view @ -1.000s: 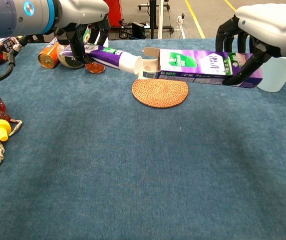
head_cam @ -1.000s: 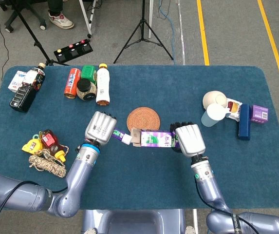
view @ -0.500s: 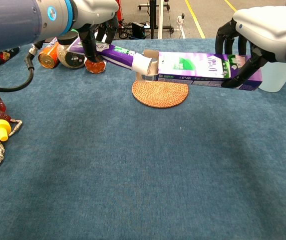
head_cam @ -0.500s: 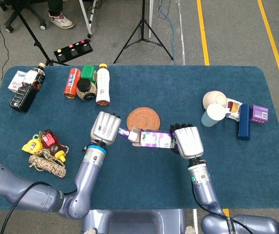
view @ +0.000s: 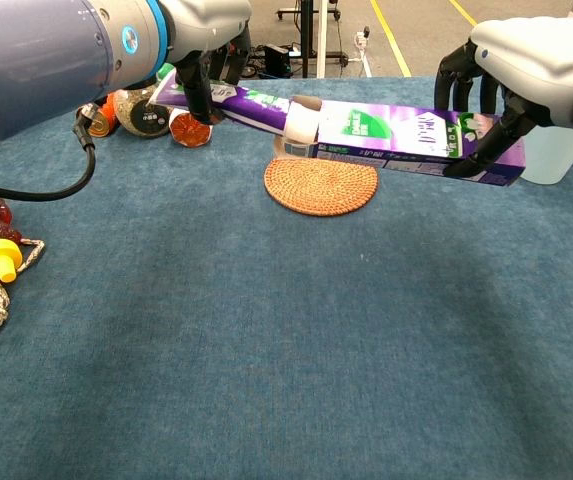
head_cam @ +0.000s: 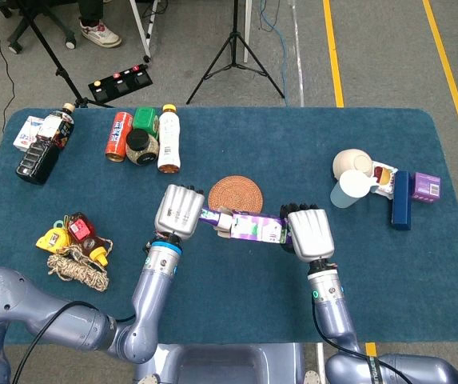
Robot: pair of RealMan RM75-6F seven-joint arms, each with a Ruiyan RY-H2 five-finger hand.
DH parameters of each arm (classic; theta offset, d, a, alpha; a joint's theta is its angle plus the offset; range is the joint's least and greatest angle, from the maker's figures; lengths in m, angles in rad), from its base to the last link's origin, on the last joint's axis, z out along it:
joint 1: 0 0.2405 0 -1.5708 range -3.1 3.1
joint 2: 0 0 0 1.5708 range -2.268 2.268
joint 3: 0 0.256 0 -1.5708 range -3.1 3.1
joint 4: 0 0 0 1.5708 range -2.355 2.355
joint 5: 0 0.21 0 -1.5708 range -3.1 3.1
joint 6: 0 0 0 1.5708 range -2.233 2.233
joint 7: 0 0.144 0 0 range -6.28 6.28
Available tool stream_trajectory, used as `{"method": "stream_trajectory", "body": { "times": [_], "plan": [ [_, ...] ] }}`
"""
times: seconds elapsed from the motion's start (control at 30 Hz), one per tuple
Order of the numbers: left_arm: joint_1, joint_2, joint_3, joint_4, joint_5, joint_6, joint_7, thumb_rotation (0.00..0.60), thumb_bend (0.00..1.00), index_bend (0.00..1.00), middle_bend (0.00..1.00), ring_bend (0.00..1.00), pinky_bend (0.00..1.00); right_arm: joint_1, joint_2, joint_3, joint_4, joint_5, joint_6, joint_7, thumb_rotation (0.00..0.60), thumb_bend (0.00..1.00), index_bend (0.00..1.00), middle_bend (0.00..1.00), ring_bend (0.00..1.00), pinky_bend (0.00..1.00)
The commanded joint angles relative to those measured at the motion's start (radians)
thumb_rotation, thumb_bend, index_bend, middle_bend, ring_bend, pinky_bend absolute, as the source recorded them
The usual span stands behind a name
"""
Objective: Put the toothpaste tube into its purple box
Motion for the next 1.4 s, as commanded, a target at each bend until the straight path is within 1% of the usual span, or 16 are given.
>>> {"method": "stream_trajectory", "body": {
  "times": [0.03, 0.3, 0.47, 0.67, 0.97, 1.33, 1.4],
  "plan": [
    [0.005, -0.008, -0.001, 0.007, 0.016, 0.004, -0.004, 0.6, 0.36, 0.57, 0.51, 0.5, 0.77, 0.0, -0.002, -0.002, -0.004, 0.001, 0.002, -0.005, 0.6, 0.34, 0.6, 0.63, 0.73, 0.54],
    [0.009, -0.035, -0.001, 0.023, 0.041, 0.008, 0.001, 0.6, 0.36, 0.57, 0.51, 0.5, 0.77, 0.003, -0.013, 0.006, -0.016, 0.011, 0.01, -0.011, 0.6, 0.35, 0.6, 0.63, 0.74, 0.54],
    [0.011, -0.06, -0.019, 0.033, 0.052, 0.01, -0.009, 0.6, 0.36, 0.57, 0.51, 0.5, 0.77, 0.01, -0.035, 0.018, -0.001, 0.038, 0.016, -0.026, 0.6, 0.35, 0.6, 0.63, 0.74, 0.54],
    [0.013, -0.088, -0.02, 0.049, 0.074, 0.02, 0.003, 0.6, 0.36, 0.57, 0.51, 0.5, 0.77, 0.018, -0.064, 0.036, 0.011, 0.074, 0.02, -0.028, 0.6, 0.35, 0.6, 0.63, 0.74, 0.54],
    [0.013, -0.122, -0.03, 0.081, 0.091, 0.021, 0.026, 0.6, 0.36, 0.57, 0.51, 0.5, 0.77, 0.032, -0.088, 0.053, -0.013, 0.077, 0.033, -0.024, 0.6, 0.35, 0.61, 0.64, 0.74, 0.55],
    [0.03, -0.137, -0.034, 0.08, 0.147, 0.011, 0.009, 0.6, 0.35, 0.57, 0.51, 0.49, 0.77, 0.026, -0.08, 0.054, -0.024, 0.057, 0.039, 0.019, 0.6, 0.35, 0.61, 0.64, 0.74, 0.54],
    [0.032, -0.133, -0.031, 0.073, 0.149, 0.01, 0.02, 0.6, 0.35, 0.55, 0.49, 0.47, 0.75, 0.025, -0.075, 0.055, -0.024, 0.057, 0.035, 0.032, 0.6, 0.35, 0.62, 0.64, 0.74, 0.55]
  ]
}}
